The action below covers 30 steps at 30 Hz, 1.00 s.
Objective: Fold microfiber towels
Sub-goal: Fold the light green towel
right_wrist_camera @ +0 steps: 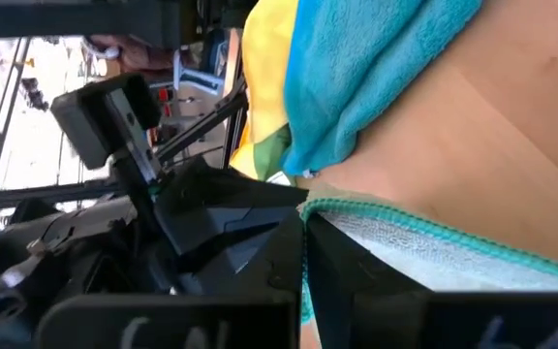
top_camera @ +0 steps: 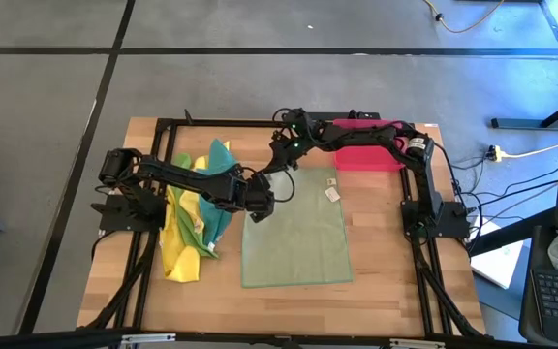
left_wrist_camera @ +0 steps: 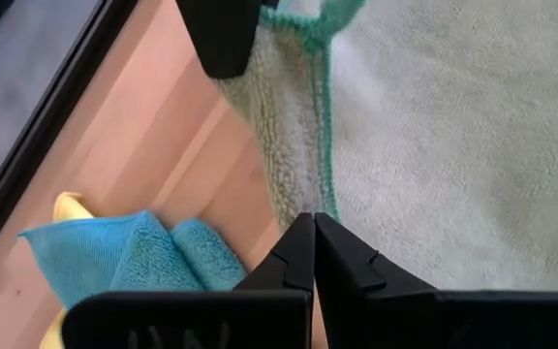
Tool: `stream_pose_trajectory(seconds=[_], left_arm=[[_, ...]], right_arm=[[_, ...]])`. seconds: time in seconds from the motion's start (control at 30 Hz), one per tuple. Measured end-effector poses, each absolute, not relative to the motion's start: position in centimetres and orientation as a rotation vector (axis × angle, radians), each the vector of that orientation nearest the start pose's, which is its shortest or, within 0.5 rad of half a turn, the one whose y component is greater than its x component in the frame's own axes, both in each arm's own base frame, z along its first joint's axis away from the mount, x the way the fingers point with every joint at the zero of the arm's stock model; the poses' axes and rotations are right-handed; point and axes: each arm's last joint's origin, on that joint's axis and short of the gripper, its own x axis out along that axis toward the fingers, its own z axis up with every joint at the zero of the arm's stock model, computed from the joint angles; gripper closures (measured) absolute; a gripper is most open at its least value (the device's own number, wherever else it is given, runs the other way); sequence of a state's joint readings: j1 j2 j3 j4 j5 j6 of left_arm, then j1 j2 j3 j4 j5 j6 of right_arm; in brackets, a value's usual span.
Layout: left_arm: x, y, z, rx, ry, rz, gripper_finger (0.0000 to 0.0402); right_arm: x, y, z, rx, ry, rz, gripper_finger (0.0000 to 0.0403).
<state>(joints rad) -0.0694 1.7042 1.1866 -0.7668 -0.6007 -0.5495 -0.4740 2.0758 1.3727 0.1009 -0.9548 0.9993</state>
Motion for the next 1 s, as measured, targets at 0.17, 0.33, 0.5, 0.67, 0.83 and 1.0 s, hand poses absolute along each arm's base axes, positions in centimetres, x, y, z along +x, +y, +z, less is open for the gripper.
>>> stream_pose_trajectory(seconds=[0.17, 0.33, 0.5, 0.67, 0.83, 1.0], left_arm=[[32.3, -0.9, 20.8, -0.063, 1.053, 0.762, 0.0401], [32.4, -1.0, 20.8, -0.069, 1.039, 0.759, 0.0401], [32.6, -0.8, 21.1, -0.055, 1.001, 0.786, 0.0401], [33.4, -0.7, 22.7, -0.013, 0.925, 0.824, 0.0384], [34.1, -0.3, 24.6, 0.020, 0.832, 0.895, 0.0351], [35.1, 0.2, 25.1, -0.010, 0.779, 0.830, 0.0318]], right_arm=[[40.4, -18.0, 17.4, 1.354, 0.688, 0.248, 0.0388], [40.6, -17.7, 17.4, 1.372, 0.693, 0.225, 0.0388], [40.9, -17.3, 17.1, 1.413, 0.691, 0.136, 0.0388], [41.0, -16.9, 16.9, 1.425, 0.703, 0.081, 0.0388], [40.9, -16.8, 16.5, 1.470, 0.720, 0.008, 0.0389], [40.9, -16.8, 16.6, 1.463, 0.717, 0.008, 0.0389]])
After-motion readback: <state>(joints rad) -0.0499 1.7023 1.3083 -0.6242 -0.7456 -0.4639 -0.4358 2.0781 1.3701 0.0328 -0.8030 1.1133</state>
